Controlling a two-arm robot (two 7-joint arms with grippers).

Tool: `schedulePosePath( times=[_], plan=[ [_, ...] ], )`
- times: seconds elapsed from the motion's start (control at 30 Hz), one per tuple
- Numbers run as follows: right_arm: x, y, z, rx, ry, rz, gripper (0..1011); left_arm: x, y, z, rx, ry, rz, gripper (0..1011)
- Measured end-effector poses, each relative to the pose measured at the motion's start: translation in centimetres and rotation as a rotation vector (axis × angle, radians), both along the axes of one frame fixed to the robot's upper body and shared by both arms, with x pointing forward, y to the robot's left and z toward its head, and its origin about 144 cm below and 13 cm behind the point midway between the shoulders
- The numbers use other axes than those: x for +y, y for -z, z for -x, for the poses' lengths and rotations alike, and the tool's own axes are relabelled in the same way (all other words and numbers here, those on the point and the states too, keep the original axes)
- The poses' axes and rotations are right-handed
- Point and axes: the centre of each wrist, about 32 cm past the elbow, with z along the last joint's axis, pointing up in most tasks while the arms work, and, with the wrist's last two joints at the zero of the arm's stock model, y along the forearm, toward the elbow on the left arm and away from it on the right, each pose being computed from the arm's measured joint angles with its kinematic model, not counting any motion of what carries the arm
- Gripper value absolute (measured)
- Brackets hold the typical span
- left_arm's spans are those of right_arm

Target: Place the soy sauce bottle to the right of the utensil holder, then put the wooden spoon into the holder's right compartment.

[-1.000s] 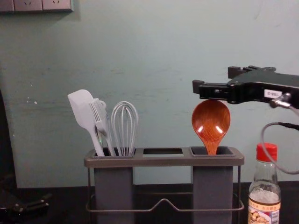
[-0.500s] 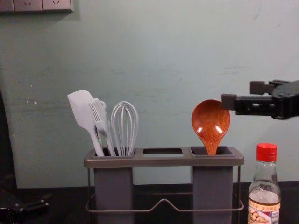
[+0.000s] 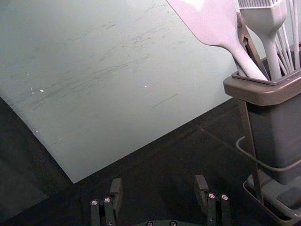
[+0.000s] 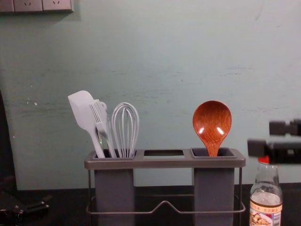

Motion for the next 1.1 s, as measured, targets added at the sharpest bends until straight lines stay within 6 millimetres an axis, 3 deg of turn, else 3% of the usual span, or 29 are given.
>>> schedulePosePath(
  times=[0.23, 0.53, 1.1],
  plan=[
    [-0.1, 2.2, -0.2, 0.058, -0.003, 0.027, 1002, 0.0, 0.0, 0.0, 0.000, 0.000, 0.000, 1005],
    [1.2, 5.6, -0.7, 0.042, 0.029, 0.079, 1002, 0.0, 0.0, 0.0, 0.000, 0.000, 0.000, 1005],
    [2.8, 7.9, -0.8, 0.005, 0.050, 0.099, 1002, 0.0, 0.0, 0.0, 0.000, 0.000, 0.000, 1005]
  ],
)
